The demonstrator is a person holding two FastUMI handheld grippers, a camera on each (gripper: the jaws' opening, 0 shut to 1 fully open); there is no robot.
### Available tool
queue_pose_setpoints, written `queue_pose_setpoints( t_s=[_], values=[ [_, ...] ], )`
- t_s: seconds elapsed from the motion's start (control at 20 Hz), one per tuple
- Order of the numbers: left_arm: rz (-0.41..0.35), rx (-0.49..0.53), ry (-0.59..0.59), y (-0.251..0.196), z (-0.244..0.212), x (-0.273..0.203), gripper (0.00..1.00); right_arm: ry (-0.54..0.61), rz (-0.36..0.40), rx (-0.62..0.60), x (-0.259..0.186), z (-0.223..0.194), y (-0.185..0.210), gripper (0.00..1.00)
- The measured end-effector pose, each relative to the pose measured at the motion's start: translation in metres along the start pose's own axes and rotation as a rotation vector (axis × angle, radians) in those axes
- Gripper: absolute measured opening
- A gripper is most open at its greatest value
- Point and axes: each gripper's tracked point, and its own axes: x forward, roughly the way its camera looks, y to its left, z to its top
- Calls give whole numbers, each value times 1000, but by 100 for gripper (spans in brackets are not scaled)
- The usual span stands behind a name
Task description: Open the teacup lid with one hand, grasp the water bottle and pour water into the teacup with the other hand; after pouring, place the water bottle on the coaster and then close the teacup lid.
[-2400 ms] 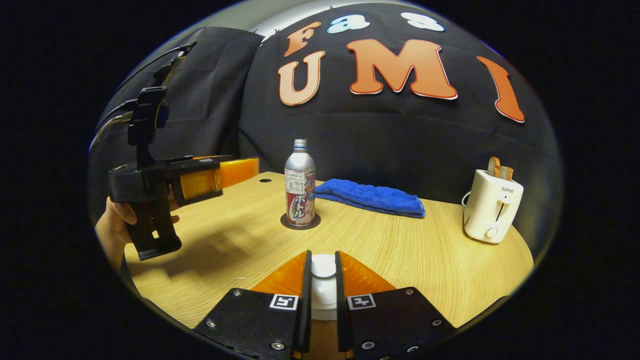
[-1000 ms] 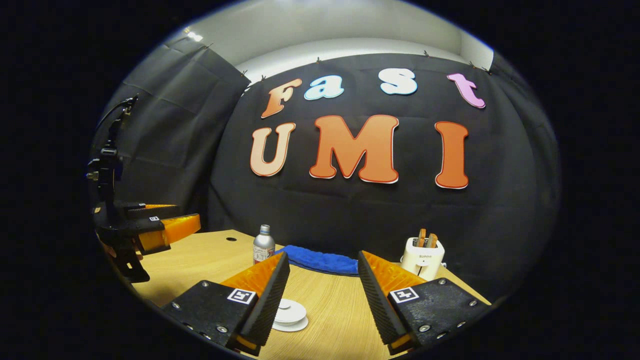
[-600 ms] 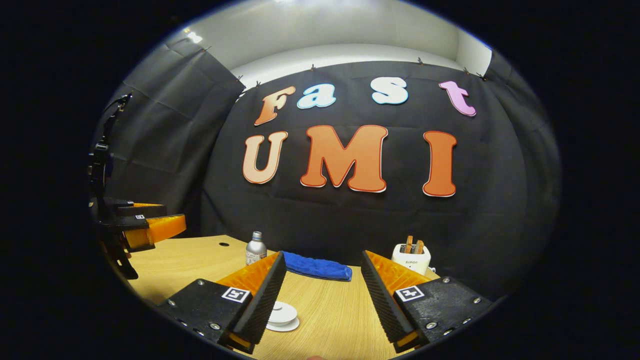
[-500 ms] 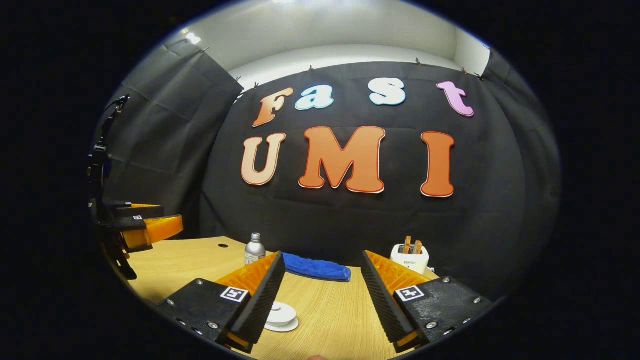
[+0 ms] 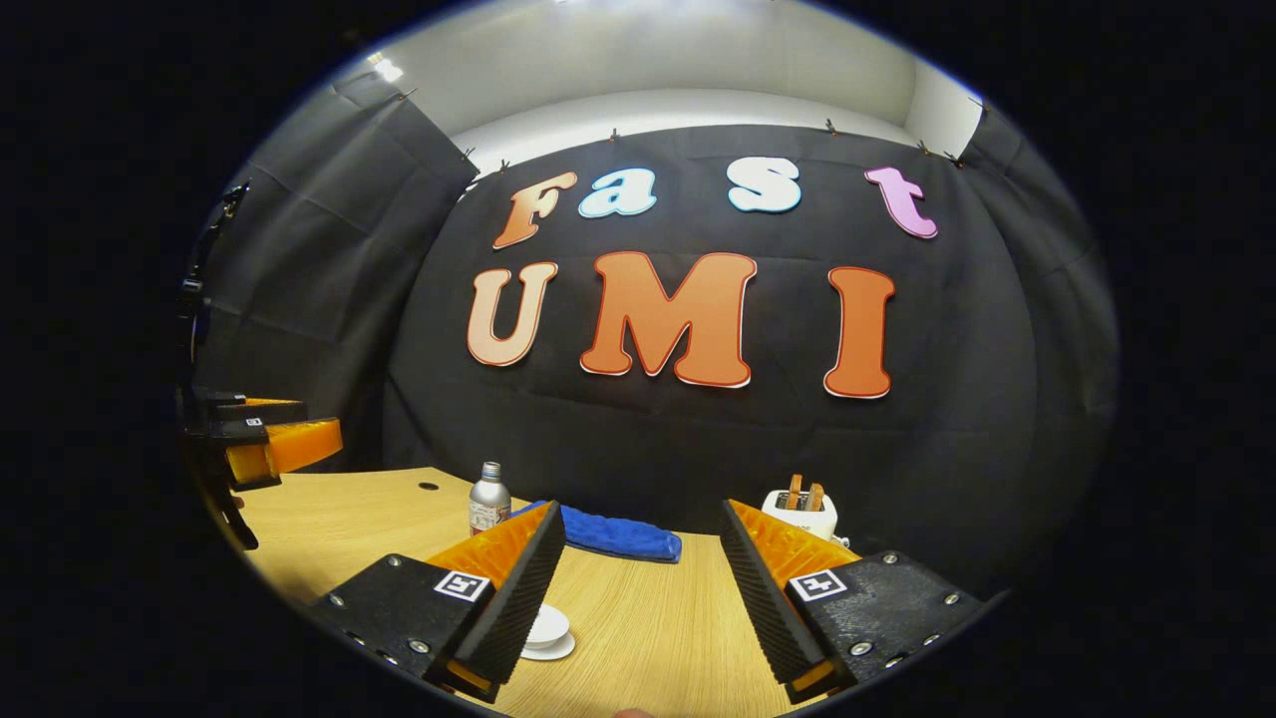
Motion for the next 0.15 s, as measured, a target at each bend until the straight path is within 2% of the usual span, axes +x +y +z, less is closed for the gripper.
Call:
queue_pose_setpoints(
  t_s=[0.15],
  values=[
    [2,2,-6,2,3,2,100,-6,5,-13,0,5,2,94]
  ],
)
